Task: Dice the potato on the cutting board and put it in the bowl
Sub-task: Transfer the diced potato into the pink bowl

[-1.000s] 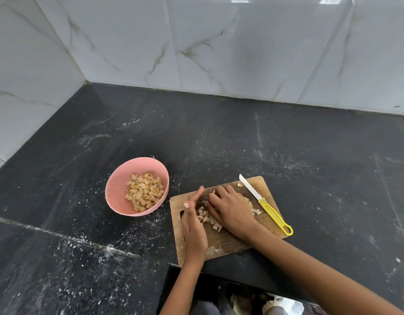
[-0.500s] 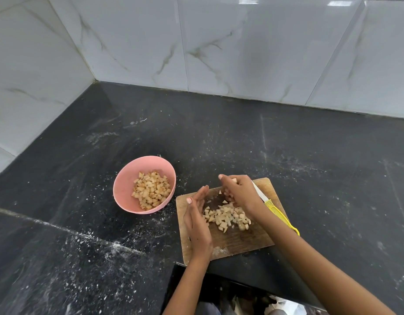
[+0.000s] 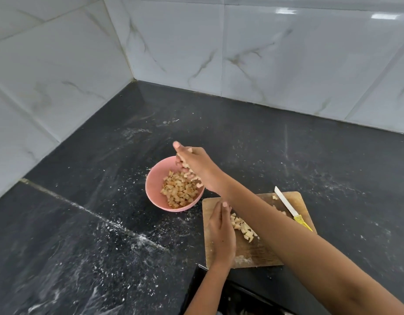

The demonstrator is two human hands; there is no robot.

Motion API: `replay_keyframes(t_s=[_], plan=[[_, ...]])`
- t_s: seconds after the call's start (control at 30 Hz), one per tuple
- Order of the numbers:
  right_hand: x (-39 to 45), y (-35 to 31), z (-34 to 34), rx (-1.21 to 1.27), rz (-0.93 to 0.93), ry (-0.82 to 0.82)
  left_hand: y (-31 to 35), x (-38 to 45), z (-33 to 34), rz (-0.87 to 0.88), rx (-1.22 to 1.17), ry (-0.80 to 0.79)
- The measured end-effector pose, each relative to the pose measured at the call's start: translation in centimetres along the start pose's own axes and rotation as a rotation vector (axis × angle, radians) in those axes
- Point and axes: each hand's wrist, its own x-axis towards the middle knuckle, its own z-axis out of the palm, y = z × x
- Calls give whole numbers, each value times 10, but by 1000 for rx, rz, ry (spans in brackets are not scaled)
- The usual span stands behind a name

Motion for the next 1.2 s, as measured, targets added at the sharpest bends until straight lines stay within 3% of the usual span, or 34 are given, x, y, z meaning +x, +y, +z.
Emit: replay_keyframes(t_s=[0.1,0.23,0.37,0.6,0.9,0.97,1.1,1.2], plan=[[12,6,14,-317,-109,-67,-2,2,-5,-1,80,-32],[25,17,11,-463,-67,-236,-5,6,-9,57,124,-45],[29,22,6,-420,-72,-237,-4,7,-10,59,174,-47],[34,20,2,-91,-33,-204,-6,8,-11,35,151,-56],[25,12,-9,-557,-141,-351,-1,6,-10,36,82,-61],[15,9,-17,-434,-145,-323,1,5,-9,44,45,-52],[-24,7,-49,152,-98,-108,1,7,-9,30,-77,-59],[-71,29,-89,25,-140,145,-4,7,-8,33,-82,-106]])
